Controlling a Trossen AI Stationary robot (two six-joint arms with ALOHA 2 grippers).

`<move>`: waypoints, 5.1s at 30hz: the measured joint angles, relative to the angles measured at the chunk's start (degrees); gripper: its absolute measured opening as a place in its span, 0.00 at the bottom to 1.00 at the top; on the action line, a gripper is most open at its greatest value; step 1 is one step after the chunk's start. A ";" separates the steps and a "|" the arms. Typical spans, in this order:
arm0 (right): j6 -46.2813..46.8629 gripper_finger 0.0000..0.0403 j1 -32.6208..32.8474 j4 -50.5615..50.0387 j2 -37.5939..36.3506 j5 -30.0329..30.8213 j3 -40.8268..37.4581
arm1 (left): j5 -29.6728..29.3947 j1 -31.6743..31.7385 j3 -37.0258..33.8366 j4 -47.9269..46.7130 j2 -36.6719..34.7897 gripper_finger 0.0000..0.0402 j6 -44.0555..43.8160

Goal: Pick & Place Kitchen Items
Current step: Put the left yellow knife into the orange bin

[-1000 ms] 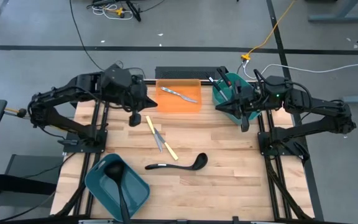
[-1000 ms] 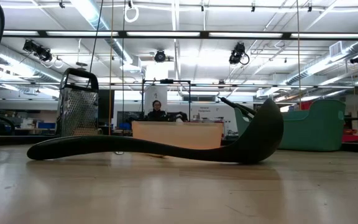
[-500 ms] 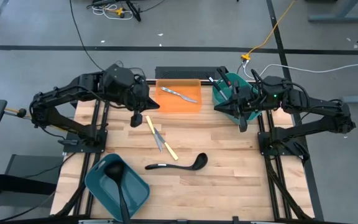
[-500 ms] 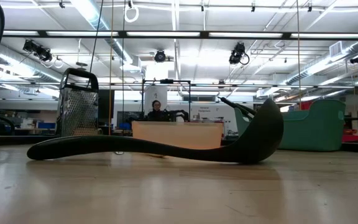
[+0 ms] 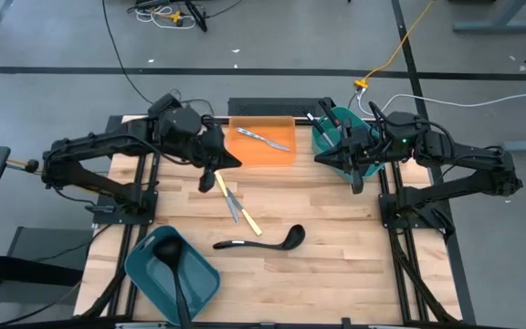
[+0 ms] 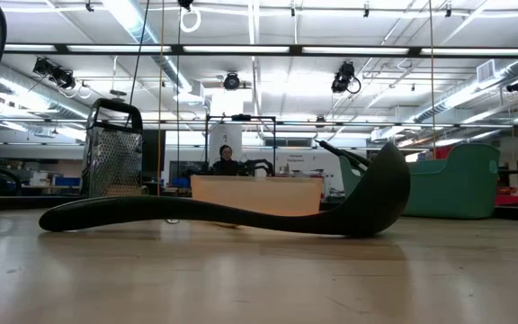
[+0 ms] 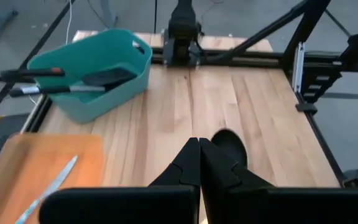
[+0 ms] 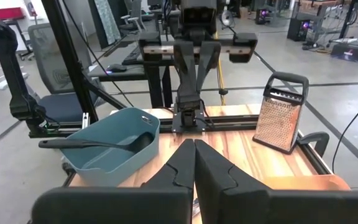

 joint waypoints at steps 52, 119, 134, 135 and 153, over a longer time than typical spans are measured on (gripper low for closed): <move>-3.37 0.02 -0.09 -9.41 -2.25 8.73 -0.09 | -2.47 1.95 -30.11 4.94 -9.11 0.00 5.16; -3.04 0.03 -0.07 -11.81 -2.73 8.57 -0.09 | -11.13 2.43 -30.40 5.99 12.59 0.04 23.51; -3.07 0.03 -0.04 -12.44 -2.71 8.39 -0.07 | -11.10 2.43 -30.40 5.72 12.57 0.39 23.77; -3.07 0.03 -0.04 -12.44 -2.71 8.39 -0.07 | -11.10 2.43 -30.40 5.42 12.57 0.41 23.62; -3.20 0.03 -0.04 -12.44 -2.71 8.39 -0.07 | -13.94 2.42 -30.40 -2.55 12.55 0.59 27.52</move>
